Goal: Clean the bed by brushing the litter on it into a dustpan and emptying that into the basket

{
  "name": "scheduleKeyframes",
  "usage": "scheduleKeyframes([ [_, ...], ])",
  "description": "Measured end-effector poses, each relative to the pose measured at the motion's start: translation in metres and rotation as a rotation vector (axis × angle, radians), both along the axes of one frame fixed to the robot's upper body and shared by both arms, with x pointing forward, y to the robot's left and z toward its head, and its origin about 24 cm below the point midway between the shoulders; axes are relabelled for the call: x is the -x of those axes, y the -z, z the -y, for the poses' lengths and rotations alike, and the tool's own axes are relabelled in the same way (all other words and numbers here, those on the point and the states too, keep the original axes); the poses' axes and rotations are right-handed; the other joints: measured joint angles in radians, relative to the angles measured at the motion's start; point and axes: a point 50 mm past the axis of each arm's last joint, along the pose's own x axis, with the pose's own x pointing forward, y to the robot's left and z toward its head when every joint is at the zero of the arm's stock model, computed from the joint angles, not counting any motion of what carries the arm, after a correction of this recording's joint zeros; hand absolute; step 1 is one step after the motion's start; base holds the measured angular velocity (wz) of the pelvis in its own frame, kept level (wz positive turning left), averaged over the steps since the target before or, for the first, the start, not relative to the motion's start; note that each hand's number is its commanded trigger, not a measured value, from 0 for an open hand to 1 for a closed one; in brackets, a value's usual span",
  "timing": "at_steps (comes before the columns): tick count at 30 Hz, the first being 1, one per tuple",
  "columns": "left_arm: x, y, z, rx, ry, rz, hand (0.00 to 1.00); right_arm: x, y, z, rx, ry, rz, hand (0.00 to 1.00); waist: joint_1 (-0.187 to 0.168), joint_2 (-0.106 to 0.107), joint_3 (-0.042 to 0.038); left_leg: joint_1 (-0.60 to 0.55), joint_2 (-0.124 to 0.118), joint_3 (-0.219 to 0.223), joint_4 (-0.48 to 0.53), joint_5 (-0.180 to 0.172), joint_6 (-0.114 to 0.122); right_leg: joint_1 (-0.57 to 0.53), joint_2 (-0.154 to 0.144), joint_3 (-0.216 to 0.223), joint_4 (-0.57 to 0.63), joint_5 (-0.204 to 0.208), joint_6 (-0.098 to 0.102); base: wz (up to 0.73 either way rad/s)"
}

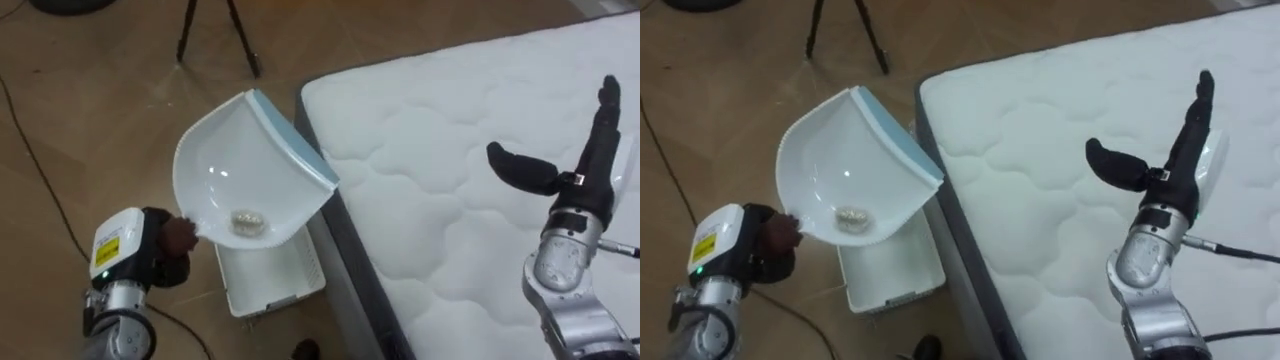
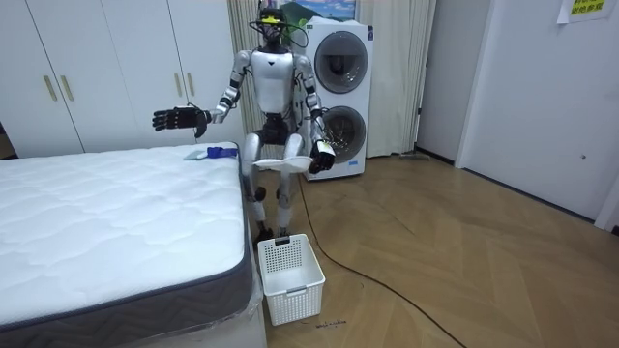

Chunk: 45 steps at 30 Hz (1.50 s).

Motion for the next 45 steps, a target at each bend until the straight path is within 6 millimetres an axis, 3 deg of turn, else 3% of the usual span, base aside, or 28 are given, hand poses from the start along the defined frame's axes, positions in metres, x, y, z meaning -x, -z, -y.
scheduleKeyframes([
  [1, -0.001, 0.003, -0.001, -0.011, 0.014, -0.027, 1.00, 0.001, 0.002, -0.004, -0.014, 0.001, -0.003, 0.00, -0.003, 0.008, 0.0017, -0.009, 0.085, 0.098, 0.072, -0.072, 0.003, -0.012, -0.010, -0.008, 0.070, 0.000, -0.001, 0.65],
  [2, -0.003, 0.003, 0.001, -0.012, 0.025, -0.035, 1.00, 0.000, 0.002, -0.004, -0.016, 0.001, -0.002, 0.00, -0.002, 0.013, 0.0033, -0.019, 0.089, 0.109, 0.095, -0.089, 0.006, -0.024, -0.010, 0.006, 0.097, 0.000, 0.000, 0.65],
  [4, -0.005, 0.004, 0.008, -0.018, 0.067, -0.042, 1.00, -0.004, 0.000, -0.010, -0.029, -0.025, 0.005, 0.00, 0.000, 0.014, 0.0038, -0.034, 0.046, 0.108, 0.073, -0.094, 0.017, -0.077, -0.034, 0.046, 0.140, -0.007, 0.013, 0.52],
  [7, -0.003, 0.005, 0.001, -0.041, 0.056, -0.060, 1.00, -0.007, 0.003, -0.022, -0.021, -0.099, -0.013, 0.00, 0.028, 0.014, 0.0038, -0.035, 0.032, 0.111, 0.046, -0.059, 0.024, -0.088, -0.049, 0.045, 0.144, -0.006, 0.020, 0.17],
  [10, 0.004, 0.011, -0.008, -0.078, 0.030, -0.113, 1.00, -0.010, 0.009, -0.034, -0.013, -0.172, -0.029, 0.00, 0.029, 0.014, 0.0038, -0.040, 0.022, 0.099, 0.045, -0.060, 0.035, -0.087, -0.055, 0.035, 0.147, -0.014, 0.026, 0.14],
  [15, 0.006, 0.016, -0.006, -0.098, 0.056, -0.152, 1.00, -0.013, 0.017, -0.036, -0.007, -0.182, -0.074, 0.00, 0.021, 0.016, 0.0046, -0.073, 0.012, 0.093, 0.047, -0.059, 0.068, -0.107, -0.067, 0.020, 0.156, -0.022, 0.032, 0.12],
  [22, 0.003, 0.014, -0.014, -0.161, 0.075, -0.180, 1.00, -0.012, 0.025, -0.039, 0.017, -0.205, -0.109, 0.00, -0.005, 0.019, 0.0060, -0.126, -0.006, 0.095, 0.047, -0.064, 0.083, -0.176, -0.087, 0.028, 0.191, -0.029, 0.040, 0.00],
  [32, -0.019, 0.004, -0.008, -0.202, 0.130, -0.184, 1.00, -0.007, 0.032, -0.043, 0.027, -0.236, -0.139, 0.00, -0.037, 0.052, 0.0088, -0.179, -0.021, 0.062, 0.064, -0.063, 0.087, -0.223, -0.090, 0.030, 0.196, -0.033, 0.046, 0.08],
  [40, -0.023, 0.001, -0.014, -0.285, 0.140, -0.226, 1.00, 0.001, 0.040, -0.044, 0.029, -0.240, -0.176, 0.00, -0.064, 0.063, 0.0094, -0.207, -0.032, 0.063, 0.070, -0.060, 0.090, -0.264, -0.088, 0.086, 0.230, -0.043, 0.056, 0.03],
  [45, -0.034, -0.010, -0.022, -0.359, 0.162, -0.257, 1.00, 0.002, 0.045, -0.045, 0.027, -0.263, -0.235, 0.00, -0.089, 0.081, 0.0091, -0.234, -0.034, 0.058, 0.089, -0.060, 0.091, -0.280, -0.089, 0.085, 0.245, -0.045, 0.056, 0.04],
])
